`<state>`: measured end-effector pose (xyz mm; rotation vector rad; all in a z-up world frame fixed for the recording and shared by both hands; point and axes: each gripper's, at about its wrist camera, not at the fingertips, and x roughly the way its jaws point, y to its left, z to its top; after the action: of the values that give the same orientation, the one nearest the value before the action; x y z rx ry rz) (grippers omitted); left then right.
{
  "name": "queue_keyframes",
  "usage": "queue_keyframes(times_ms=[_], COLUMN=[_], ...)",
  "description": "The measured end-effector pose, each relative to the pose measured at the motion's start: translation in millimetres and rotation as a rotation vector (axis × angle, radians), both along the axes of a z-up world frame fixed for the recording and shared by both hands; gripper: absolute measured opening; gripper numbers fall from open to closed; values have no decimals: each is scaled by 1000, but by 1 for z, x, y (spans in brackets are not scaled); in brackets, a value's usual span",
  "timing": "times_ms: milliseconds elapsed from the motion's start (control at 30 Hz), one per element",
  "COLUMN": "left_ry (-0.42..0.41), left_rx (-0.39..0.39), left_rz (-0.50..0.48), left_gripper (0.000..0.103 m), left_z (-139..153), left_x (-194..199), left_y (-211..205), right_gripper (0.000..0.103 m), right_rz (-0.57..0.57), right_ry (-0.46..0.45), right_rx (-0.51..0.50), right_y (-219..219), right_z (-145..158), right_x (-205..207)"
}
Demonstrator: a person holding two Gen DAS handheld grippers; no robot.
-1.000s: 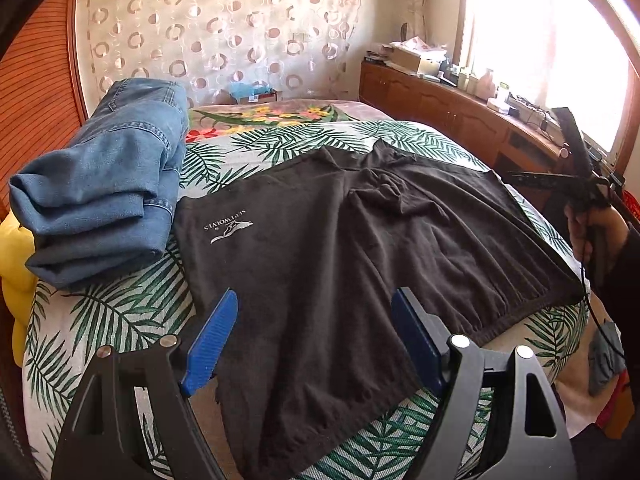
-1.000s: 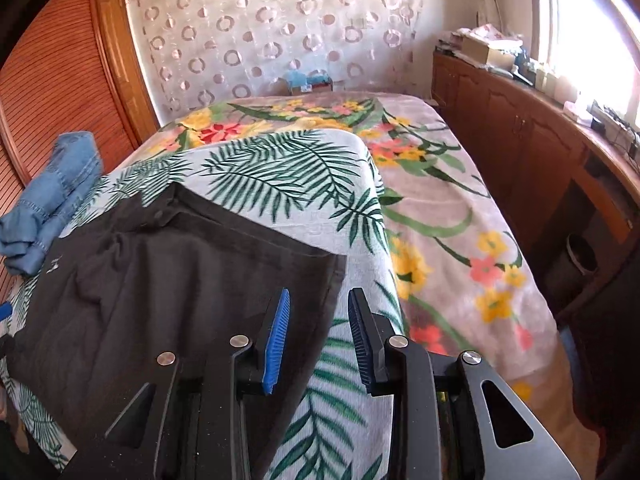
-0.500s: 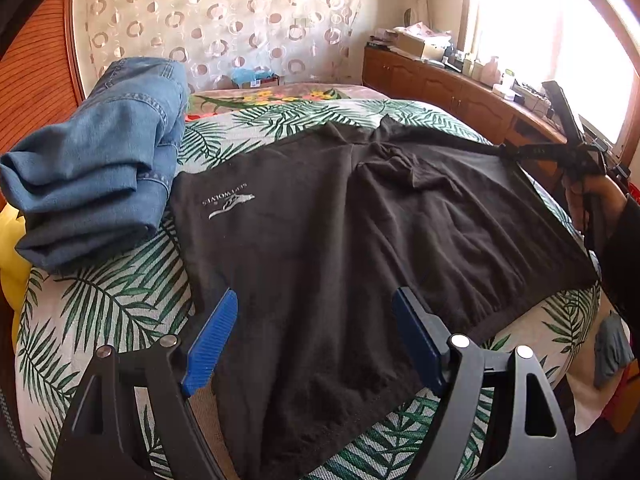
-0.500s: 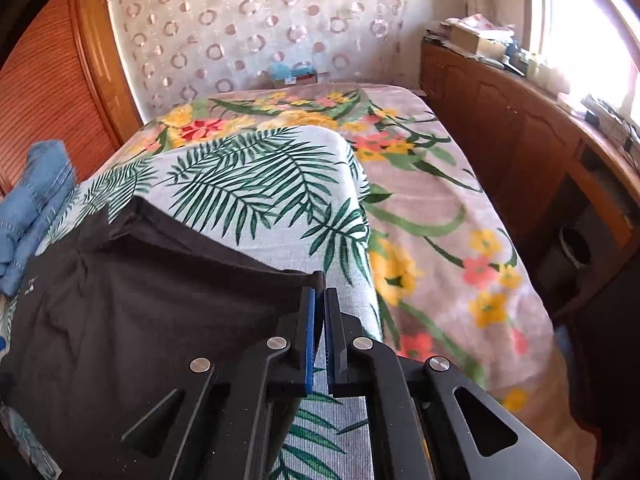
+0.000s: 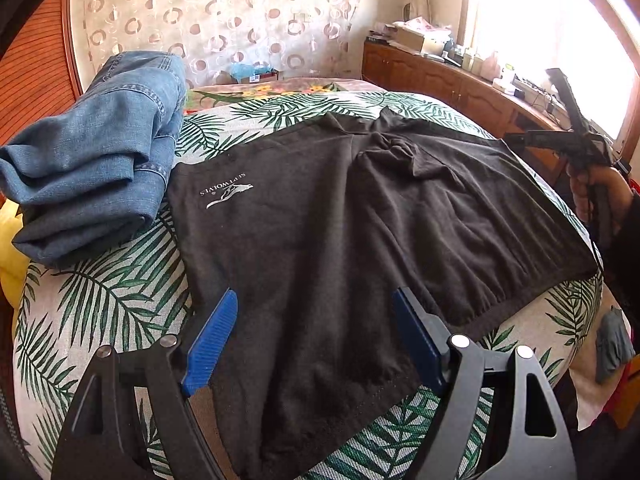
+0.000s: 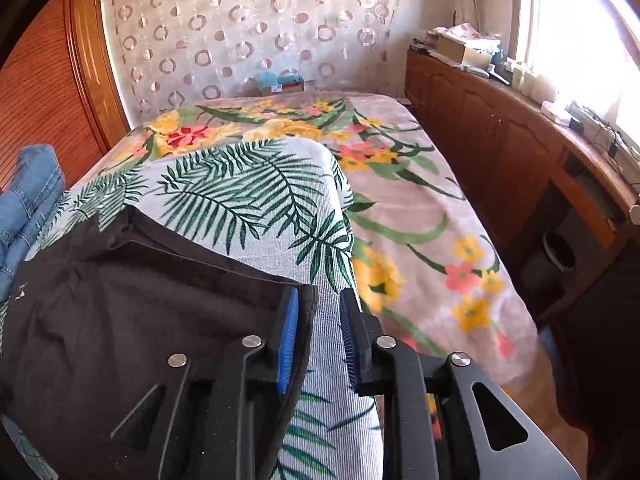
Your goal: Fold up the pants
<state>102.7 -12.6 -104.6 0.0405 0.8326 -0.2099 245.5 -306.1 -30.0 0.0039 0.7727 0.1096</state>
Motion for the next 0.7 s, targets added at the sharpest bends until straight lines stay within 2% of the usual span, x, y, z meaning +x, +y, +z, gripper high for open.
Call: queue_keyframes(times_ms=[167,433,567,700], left_ry=[-1,-1,3,9], left_rx=[-2,-6,-4,-6], left_rz=[3,26,42,64], left_gripper=[80,80,80,80], left_z=[2,3,2,0], left_x=[-4,-12,-17,-24], left_y=[3,15,23,33], right_gripper=[25,25,25,25], right_rz=[87,185,168,149], right_ry=[-21,-8,12,-10], right_rx=[13,38,11,25], right_y=[10,31,26,15], right_z=[4,-14,-22,-23], right_x=[-33,-83,-93,-107])
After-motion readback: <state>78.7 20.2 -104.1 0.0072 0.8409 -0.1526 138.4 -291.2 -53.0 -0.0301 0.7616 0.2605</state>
